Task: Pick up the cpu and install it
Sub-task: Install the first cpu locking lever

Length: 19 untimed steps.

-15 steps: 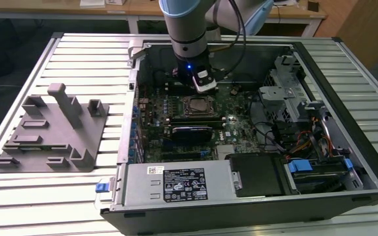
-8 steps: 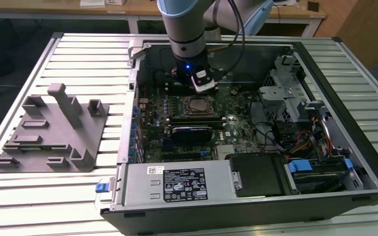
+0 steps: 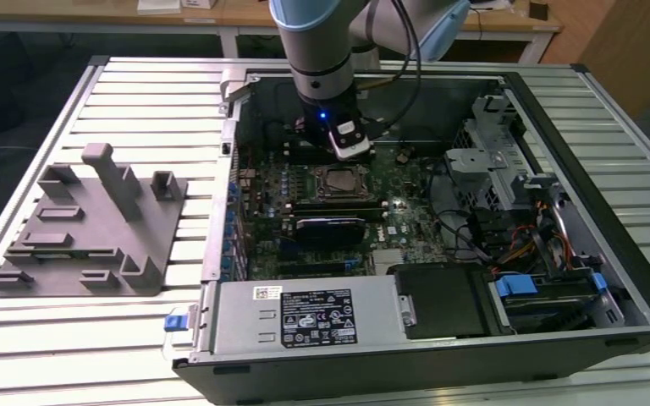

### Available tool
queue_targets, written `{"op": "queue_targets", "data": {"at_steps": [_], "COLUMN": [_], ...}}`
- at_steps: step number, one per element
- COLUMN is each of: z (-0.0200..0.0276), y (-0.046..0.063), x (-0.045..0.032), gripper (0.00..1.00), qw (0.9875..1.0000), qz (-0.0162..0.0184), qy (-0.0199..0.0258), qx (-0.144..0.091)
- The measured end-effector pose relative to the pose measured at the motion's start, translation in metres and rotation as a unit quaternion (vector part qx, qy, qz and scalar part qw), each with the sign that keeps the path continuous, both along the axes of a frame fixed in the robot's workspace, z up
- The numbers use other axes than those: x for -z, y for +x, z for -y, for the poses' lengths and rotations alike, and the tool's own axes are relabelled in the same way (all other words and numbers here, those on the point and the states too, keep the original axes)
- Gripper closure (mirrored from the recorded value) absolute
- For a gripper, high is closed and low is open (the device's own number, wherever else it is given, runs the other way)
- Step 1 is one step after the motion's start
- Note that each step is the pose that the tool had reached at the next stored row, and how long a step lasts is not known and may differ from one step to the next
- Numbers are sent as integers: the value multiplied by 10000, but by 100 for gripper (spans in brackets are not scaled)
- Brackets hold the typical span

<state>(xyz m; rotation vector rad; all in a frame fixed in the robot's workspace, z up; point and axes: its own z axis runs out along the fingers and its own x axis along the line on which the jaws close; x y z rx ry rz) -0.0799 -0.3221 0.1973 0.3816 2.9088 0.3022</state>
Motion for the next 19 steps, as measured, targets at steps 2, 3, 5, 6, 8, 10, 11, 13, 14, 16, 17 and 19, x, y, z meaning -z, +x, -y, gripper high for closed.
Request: {"op": "queue_targets", "data": {"at_steps": [2, 3, 5, 6, 8, 10, 11, 13, 14, 16, 17, 19], "z": [3, 6, 9, 10, 10, 10, 9, 5, 0, -16, -22, -28], "y": [0, 0, 1, 1, 0, 0, 0, 0, 0, 0, 0, 4], "x": [1, 0, 1, 1, 3, 6, 7, 8, 8, 7, 7, 7], "gripper": [89, 89, 89, 89, 89, 89, 89, 89, 89, 89, 89, 89], "qw": [10000, 10000, 10000, 10000, 10000, 10000, 10000, 10000, 10000, 9999, 9999, 9997], "qz": [0, 0, 2, 3, 4, 5, 5, 6, 5, 5, 4, 4], "qy": [-10, -21, -46, -61, -66, -67, -66, -67, -70, -80, -85, -92], "qx": [0, 0, -1, -1, 0, 5, 8, 33, 53, 98, 124, 208]}}
